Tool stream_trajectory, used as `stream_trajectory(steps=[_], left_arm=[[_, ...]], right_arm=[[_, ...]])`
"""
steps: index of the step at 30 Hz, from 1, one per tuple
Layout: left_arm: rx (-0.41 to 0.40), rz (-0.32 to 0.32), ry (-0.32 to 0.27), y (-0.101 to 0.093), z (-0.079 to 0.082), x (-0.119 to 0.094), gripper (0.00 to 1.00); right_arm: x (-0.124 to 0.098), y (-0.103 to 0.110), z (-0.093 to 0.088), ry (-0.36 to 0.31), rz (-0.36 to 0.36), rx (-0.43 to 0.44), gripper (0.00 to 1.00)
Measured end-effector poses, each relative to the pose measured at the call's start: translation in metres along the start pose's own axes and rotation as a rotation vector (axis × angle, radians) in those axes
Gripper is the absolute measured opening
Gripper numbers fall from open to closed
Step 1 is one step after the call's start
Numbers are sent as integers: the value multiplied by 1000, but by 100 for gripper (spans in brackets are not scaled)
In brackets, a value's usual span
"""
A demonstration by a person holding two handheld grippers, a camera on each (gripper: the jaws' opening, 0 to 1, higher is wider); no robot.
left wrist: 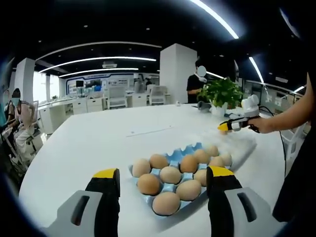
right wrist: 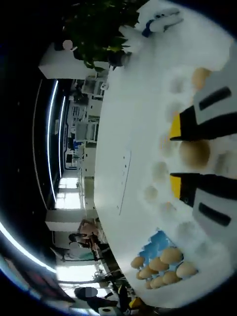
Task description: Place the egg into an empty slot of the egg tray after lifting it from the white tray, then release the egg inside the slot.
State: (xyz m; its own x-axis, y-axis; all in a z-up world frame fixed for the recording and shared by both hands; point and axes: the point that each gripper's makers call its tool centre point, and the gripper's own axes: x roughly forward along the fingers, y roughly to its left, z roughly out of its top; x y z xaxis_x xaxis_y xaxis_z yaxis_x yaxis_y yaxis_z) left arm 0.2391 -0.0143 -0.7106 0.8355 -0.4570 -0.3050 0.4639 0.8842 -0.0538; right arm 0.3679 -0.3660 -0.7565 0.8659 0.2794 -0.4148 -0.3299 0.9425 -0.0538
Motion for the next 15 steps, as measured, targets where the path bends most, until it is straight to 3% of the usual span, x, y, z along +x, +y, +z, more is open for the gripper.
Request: stream_trajectory(steps=[3,5,6,7,9,11,13,15], left_arm=[[0,0,0,0,0,0,72],[1,0,2,0,0,0,72],[0,-1,1,0,0,0,72],[-2,-3,0,-1,0,1,72],[0,-5,1,-2,0,2,72],[-2,-8,1,-3,0,2,72],[-2,-10,2,-4,0,3,72],[-2,-10,1,-4,0,3,72]], right_arm=[[-2,-3,-8,27,10,40,27],[-1,-3,-7,21,19,-3,26],[0,2,-12,53,59,-34,26],[3,1,-7,18,56,-83,28],[1,4,-14,75,77,-158,29],[1,3,-11,59,88,-97,29],[1,5,-12,59,112,-164,27],[2,6,-12,54,116,-171,27]])
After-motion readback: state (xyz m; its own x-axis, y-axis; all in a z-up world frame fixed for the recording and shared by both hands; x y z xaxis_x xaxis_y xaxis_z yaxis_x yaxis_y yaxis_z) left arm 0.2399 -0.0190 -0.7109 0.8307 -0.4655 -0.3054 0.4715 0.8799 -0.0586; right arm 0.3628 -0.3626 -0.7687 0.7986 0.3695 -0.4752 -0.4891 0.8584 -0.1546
